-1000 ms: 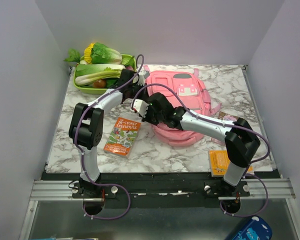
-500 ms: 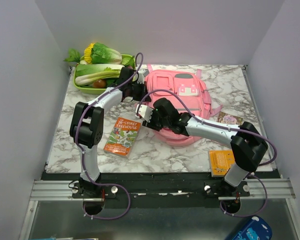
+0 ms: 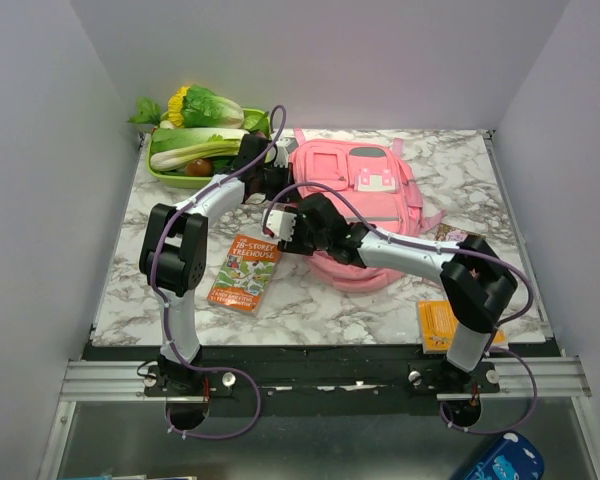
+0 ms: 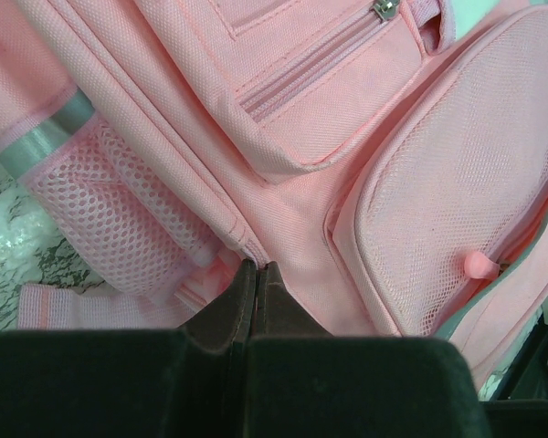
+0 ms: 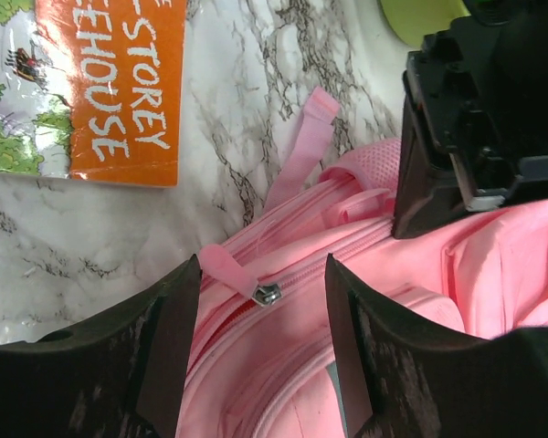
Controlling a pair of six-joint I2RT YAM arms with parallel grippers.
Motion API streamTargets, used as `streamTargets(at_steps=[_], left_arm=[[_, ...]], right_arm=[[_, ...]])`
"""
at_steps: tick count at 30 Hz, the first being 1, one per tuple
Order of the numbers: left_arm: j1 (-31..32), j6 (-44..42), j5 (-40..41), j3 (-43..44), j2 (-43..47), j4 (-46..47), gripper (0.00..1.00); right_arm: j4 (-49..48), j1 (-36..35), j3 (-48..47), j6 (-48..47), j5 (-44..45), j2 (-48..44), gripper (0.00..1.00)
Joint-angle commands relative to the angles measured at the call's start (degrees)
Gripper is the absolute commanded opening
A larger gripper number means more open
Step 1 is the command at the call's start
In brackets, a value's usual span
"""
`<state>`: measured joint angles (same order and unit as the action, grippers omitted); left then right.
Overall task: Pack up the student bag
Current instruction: Zip the student bag at the center of the board.
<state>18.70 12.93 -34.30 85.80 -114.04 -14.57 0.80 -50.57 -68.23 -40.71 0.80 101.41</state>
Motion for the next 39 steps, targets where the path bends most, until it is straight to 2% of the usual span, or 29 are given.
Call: streamTargets(at_steps=[1, 11, 14, 18, 24, 30, 39], left_arm=[[-0.42, -0.1, -1.38, 1.39, 1.19, 0.42, 0.0], [-0.42, 0.17, -1.2, 1.65, 0.92, 0.42, 0.0], [-0.42, -0.01, -0.85, 1.65, 1.1, 0.24, 0.0], [-0.42, -0.36, -0.41, 1.48, 1.1, 0.24, 0.0], [-0.42, -0.19, -0.68, 1.48, 0.66, 0.42, 0.0], [-0.42, -0.1, -0.33, 2.09, 0.31, 0.33, 0.0], [-0.68, 0.43, 1.08, 5.95, -2.77, -0.72, 0.0]], right_arm=[[5.77, -0.41, -4.45, -1.48, -2.54, 3.7, 0.65], [8.78, -0.41, -7.71, -3.58, 1.04, 8.1, 0.56], [9.39, -0.41, -8.06, -3.85, 1.23, 8.46, 0.45], [9.31, -0.41, -8.76, -3.59, 0.52, 8.2, 0.16], [9.22, -0.58, -8.77, -3.5, -0.53, 6.53, 0.02], [9.22, -0.67, -6.75, -2.89, -3.17, 3.45, 0.01], [7.91, -3.13, 0.8, 5.54, -3.96, -2.78, 0.01]])
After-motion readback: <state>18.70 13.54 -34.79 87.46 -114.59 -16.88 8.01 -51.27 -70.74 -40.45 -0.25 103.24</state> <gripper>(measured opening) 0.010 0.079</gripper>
